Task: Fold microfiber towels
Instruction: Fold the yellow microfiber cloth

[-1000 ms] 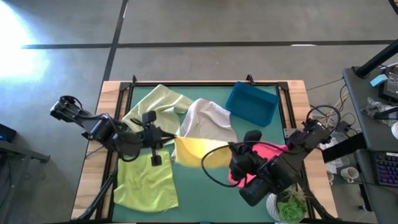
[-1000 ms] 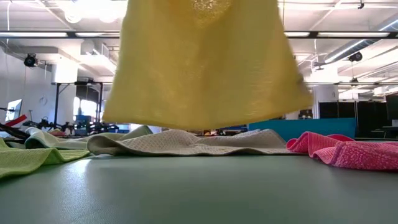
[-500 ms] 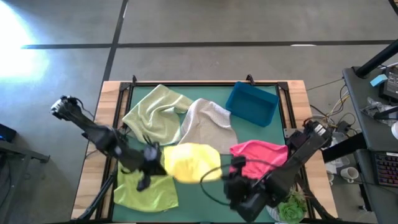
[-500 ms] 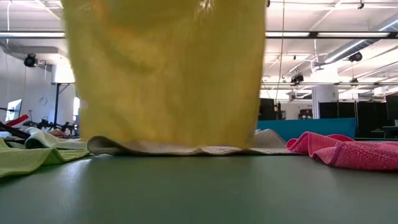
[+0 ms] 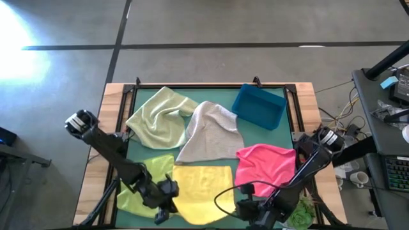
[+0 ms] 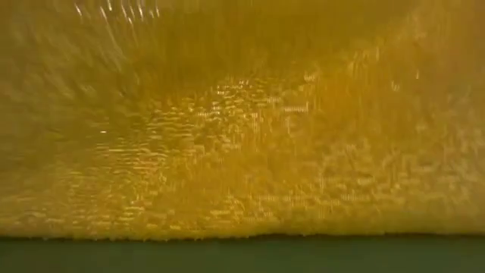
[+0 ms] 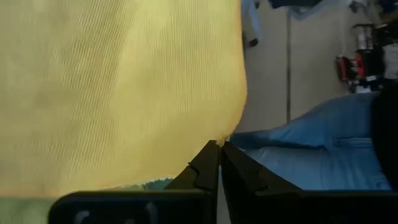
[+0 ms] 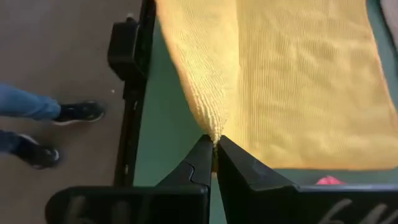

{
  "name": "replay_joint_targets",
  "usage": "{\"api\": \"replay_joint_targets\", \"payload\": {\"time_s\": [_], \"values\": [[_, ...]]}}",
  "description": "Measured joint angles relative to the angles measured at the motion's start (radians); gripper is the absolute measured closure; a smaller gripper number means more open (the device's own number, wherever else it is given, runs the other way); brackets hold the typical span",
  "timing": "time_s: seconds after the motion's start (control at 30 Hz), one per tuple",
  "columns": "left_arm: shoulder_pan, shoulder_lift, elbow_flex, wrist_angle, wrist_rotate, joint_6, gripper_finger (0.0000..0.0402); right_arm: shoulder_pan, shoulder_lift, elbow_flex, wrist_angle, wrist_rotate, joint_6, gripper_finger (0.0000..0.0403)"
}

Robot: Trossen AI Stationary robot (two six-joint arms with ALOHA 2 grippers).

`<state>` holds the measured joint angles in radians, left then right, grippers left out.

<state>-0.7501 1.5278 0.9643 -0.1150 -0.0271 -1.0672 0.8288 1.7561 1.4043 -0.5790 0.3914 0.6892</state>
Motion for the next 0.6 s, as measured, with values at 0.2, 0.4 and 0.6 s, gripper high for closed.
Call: {"api": "replay_joint_targets", "payload": {"time_s": [0.2, 0.4, 0.6], "values": [[-0.005, 0.023, -0.007, -0.004, -0.002, -0.001, 0.0401, -0.019, 0.0, -0.038, -0.008, 0.063, 0.018, 0.0394], [0.006, -0.018, -0.008, -0.161, -0.09, 0.002, 0.0401, -0.077, 0.0, -0.074, -0.01, 0.091, 0.07, 0.0394], [0.045, -0.053, -0.008, -0.368, -0.169, 0.0, 0.0401, -0.131, 0.0, -0.1, -0.011, 0.089, 0.071, 0.0394]]}}
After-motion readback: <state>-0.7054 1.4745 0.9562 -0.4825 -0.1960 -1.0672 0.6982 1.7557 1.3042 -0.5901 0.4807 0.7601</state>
